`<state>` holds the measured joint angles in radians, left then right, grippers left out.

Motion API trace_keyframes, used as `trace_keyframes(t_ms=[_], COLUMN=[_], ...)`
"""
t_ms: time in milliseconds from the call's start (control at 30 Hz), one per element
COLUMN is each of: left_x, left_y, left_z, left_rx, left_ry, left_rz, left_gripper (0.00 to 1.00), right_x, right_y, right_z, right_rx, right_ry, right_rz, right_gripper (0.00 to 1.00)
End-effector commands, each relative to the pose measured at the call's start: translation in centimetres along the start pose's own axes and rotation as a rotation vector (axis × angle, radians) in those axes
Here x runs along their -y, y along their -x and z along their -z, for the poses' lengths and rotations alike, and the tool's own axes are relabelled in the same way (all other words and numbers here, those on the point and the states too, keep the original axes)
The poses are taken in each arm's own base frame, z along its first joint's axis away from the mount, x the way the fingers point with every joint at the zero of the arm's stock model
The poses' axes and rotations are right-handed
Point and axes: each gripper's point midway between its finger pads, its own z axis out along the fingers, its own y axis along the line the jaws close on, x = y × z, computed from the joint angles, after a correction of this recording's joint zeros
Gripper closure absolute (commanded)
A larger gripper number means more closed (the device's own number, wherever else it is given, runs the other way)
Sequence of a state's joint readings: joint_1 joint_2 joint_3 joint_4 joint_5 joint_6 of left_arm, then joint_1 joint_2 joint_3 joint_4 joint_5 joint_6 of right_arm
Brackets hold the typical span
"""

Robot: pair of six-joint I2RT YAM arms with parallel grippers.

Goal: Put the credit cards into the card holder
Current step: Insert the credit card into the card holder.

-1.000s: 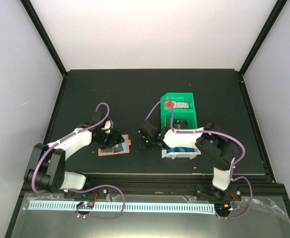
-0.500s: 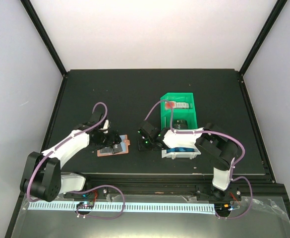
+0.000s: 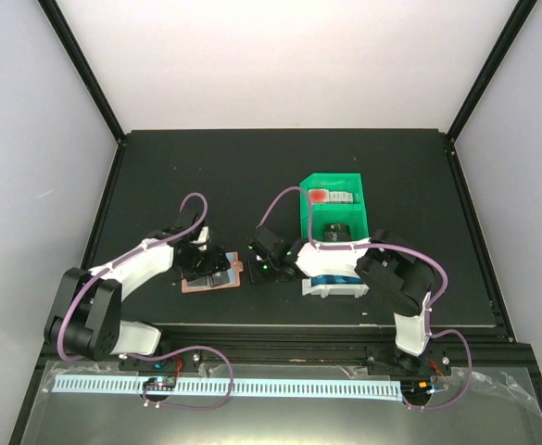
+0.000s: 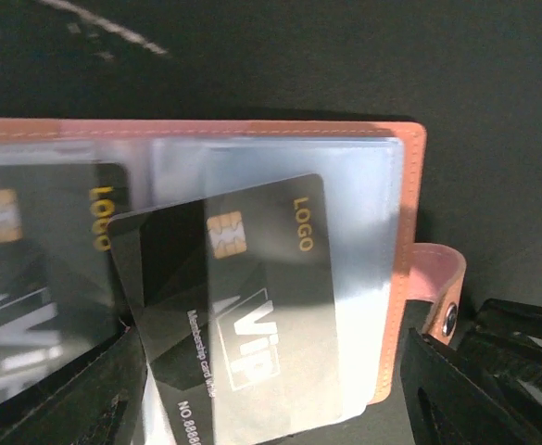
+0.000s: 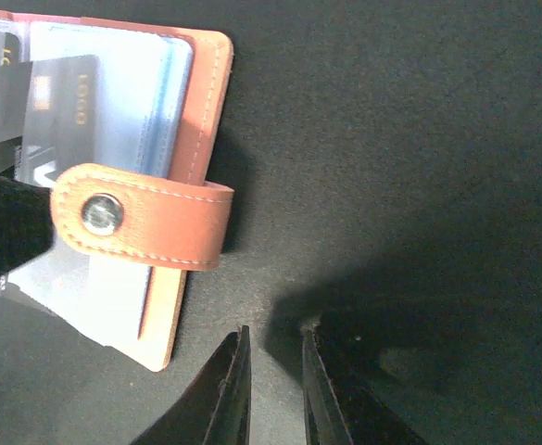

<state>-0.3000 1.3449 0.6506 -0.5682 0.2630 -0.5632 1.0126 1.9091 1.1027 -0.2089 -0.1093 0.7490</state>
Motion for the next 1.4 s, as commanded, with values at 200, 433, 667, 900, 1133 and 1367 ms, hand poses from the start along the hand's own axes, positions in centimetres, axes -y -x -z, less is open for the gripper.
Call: trace_keyframes(t_ms=[200,433,667,900,1133,1367], left_x=[2.3,4.3,5.1,6.0,5.3,5.4], left_y=[0.6,1.4,2.3,2.5,2.4,3.7], left_z=[-0.9,-1.5,-1.6,-2.3,-2.0,1.7], left_rx=[-0.004,0.023,0.062,0.046,0.053,0.146], left_ry=[-0.093,-0.209,-0.251,-0.306,-0.263,-0.198], left_rz=[-0.025,-0.053,-0.07,-0.085,-0.078,-0.117], left_gripper=[0.32,0.37,0.41,0.42,0.37,0.3], right_x=[0.7,0.9,0.9,1.4,1.8,0.9], right_y=[-1.4,-1.0,-0.5,-0.6,0.6,2.3], right_z=[-1.4,-2.0,-2.1,-2.2,-0.5,3.5], right_rx=[-0.058,-0.038,-0.014,-0.008,0.043,0.138], right_ry=[-0.032,-0.042,-0.047,-0.061,-0.087,-0.052], right_rz=[0.03,0.013,0.015,0.021,0.011,-0.002], right_gripper=[0.81,0.82,0.82,0.83,0.82,0.77])
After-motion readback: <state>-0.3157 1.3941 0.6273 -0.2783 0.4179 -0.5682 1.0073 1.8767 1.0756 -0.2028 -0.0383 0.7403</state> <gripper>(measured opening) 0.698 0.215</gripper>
